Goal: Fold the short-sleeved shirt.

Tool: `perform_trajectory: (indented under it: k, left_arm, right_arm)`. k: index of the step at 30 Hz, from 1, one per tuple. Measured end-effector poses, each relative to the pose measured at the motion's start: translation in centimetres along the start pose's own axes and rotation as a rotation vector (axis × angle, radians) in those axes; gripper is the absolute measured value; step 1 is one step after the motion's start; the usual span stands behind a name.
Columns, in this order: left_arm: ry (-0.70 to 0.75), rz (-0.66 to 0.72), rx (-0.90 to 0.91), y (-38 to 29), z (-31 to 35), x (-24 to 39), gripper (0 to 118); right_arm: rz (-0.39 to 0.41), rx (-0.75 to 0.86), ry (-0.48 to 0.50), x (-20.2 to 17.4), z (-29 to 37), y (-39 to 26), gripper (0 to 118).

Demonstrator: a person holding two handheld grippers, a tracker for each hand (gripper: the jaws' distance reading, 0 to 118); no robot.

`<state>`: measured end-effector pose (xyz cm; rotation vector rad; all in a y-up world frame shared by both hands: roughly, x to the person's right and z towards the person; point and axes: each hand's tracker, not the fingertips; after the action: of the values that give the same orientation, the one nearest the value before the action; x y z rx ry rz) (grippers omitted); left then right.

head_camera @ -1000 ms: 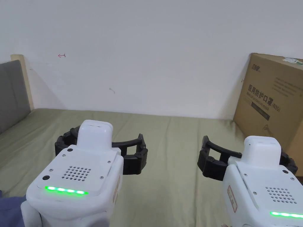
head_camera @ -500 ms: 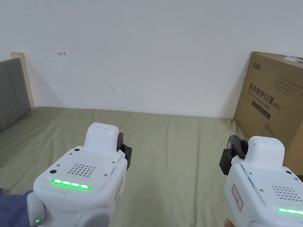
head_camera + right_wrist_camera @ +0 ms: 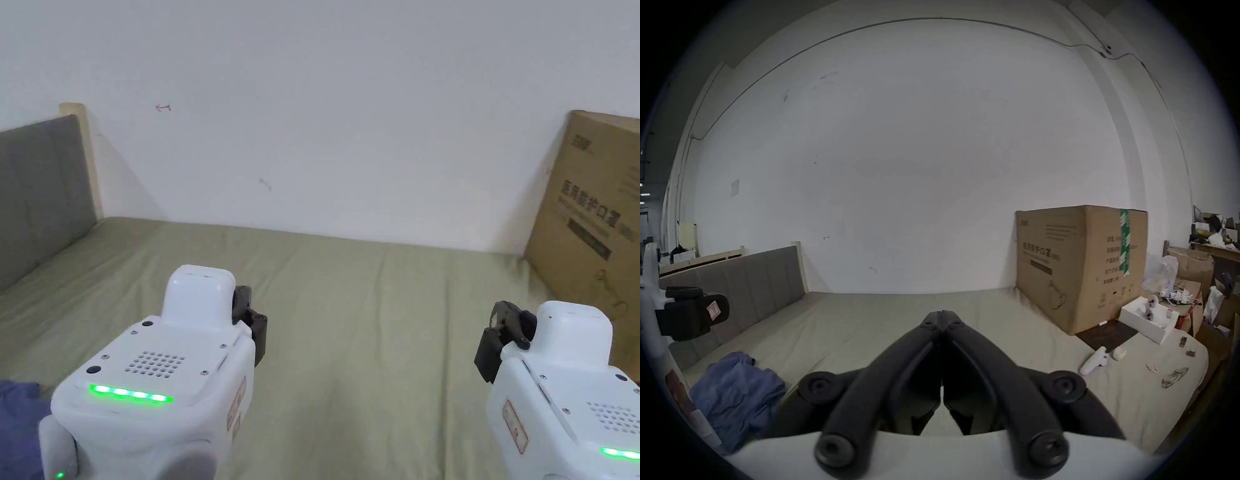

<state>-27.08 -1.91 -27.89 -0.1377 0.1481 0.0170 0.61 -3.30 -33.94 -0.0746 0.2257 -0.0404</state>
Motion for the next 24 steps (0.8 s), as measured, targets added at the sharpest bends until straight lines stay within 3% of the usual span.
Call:
perform_trajectory:
  k: [9,15,21,24]
  left_arm:
    - [0.382,0.023,0.012,-0.6,6.8,-12.3,0]
    - [0.504,0.045,-0.02,-1.7,10.5,-16.9,0]
    - [0.535,0.042,-0.004,-2.3,11.1,-18.4,0]
    - [0.508,0.098,-0.097,-3.1,10.0,-20.2,0]
  right_arm:
    - [0.044,-0.035,0.344,-12.8,-1.9,-0.3,0]
    - [0.092,-0.046,0.54,-19.8,-1.2,-0.7,0]
    - [0.095,-0.062,0.617,-21.4,-1.4,-0.6,0]
    - [0.086,-0.093,0.627,-20.6,-2.3,-1.2,0]
